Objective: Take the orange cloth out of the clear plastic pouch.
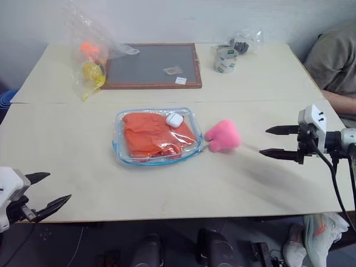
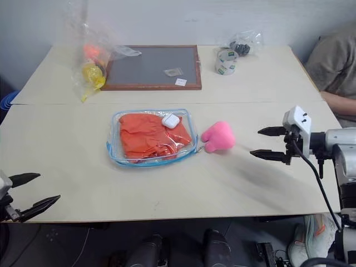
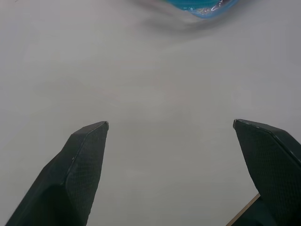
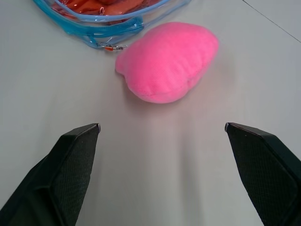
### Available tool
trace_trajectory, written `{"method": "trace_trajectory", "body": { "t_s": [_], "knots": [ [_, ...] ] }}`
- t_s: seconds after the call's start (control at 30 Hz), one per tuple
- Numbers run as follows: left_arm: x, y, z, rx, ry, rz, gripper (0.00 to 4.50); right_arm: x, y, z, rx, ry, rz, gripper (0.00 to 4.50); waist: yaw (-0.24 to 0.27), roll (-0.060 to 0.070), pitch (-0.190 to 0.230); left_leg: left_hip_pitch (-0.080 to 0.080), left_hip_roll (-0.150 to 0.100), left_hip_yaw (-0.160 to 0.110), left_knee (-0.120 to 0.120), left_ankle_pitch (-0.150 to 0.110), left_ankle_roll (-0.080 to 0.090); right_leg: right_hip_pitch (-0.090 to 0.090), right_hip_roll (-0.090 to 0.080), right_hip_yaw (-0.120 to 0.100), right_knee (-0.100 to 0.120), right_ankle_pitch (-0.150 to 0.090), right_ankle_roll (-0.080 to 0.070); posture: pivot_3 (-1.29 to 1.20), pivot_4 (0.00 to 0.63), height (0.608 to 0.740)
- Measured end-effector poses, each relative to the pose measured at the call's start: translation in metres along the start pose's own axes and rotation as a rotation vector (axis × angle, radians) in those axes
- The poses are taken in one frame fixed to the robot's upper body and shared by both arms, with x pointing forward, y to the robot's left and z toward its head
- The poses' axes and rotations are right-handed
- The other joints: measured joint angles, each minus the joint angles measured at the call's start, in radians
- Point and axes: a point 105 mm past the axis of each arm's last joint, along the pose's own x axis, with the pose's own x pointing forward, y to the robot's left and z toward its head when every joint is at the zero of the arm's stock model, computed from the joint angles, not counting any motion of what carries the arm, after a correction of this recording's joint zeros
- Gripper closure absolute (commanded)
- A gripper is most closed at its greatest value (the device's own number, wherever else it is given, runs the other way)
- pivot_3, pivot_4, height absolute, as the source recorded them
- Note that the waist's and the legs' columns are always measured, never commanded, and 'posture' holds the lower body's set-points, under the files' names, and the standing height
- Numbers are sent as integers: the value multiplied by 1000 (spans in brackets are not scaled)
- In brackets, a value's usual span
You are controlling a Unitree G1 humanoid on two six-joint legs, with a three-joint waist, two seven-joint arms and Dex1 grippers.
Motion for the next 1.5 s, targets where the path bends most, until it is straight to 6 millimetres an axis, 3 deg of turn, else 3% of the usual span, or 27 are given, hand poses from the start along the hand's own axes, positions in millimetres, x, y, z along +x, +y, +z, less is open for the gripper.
{"method": "trace_trajectory", "body": {
  "t_s": [0.43, 0.77, 0.87, 0.97, 1.03, 1.07, 1.2, 1.27, 1.4, 1.5],
  "knots": [
    [1, 0, 0, -21, 3, 18, 0, 7, 1, -1, 9, -19, -5, 41, 0, 0, 0, 0, 0, 0, 0, 0, 0, 0, 0, 0, 0, 0, 0, 0, 150, 740],
    [8, 3, 11, -45, -41, 34, 0, 11, 2, -1, 35, -27, -9, 41, 1, 0, 0, 0, 0, 0, 1, 0, 0, 0, 0, 0, 1, 0, 0, 0, 150, 740],
    [12, -1, 23, -90, -100, 10, 0, 14, 9, 4, 38, -39, 16, 41, 2, 0, 0, 0, 0, 0, 1, 0, 0, 0, 0, 0, 1, 0, 0, 0, 150, 740],
    [24, -10, 48, -126, -207, -40, 0, 20, 18, 9, 56, -63, 42, 41, 5, 0, 0, 0, 0, -1, 2, 0, 0, 1, -1, 0, 2, 0, 0, 0, 150, 740],
    [35, -21, 75, -130, -299, -94, 0, 28, 27, 21, 64, -106, 70, 41, 4, 0, 0, 0, 0, -2, 2, 0, 0, 1, -1, 0, 3, 0, 0, 0, 150, 740],
    [36, -22, 79, -128, -309, -102, 0, 28, 28, 23, 62, -111, 73, 41, 4, 0, 0, 0, 0, -2, 2, 0, 0, 1, -1, 0, 3, 0, 0, 0, 150, 740],
    [87, -31, 149, -166, -509, -138, 0, 38, 43, 49, 21, -211, 81, 41, 31, 1, -1, 1, -4, -6, 4, 3, -1, 4, 0, 0, 5, 2, 2, 0, 150, 740],
    [113, -39, 171, -195, -522, -168, 0, 44, 49, 59, -13, -245, 78, 41, 35, -1, -2, 0, -7, -6, 4, 3, 0, 4, 0, 0, 4, 2, 3, 0, 150, 740],
    [166, -45, 184, -233, -409, -135, 0, 47, 56, 65, -40, -264, 52, 41, 32, -1, -3, -1, -8, -4, 3, 3, 0, 3, 2, 0, 2, 2, 3, 0, 150, 740],
    [199, -61, 194, -212, -348, -157, 0, 52, 65, 71, -52, -282, 56, 41, 29, -1, -3, -1, -7, 0, 3, 3, -1, 2, 3, 0, 2, 2, 3, 0, 150, 740]
  ]
}}
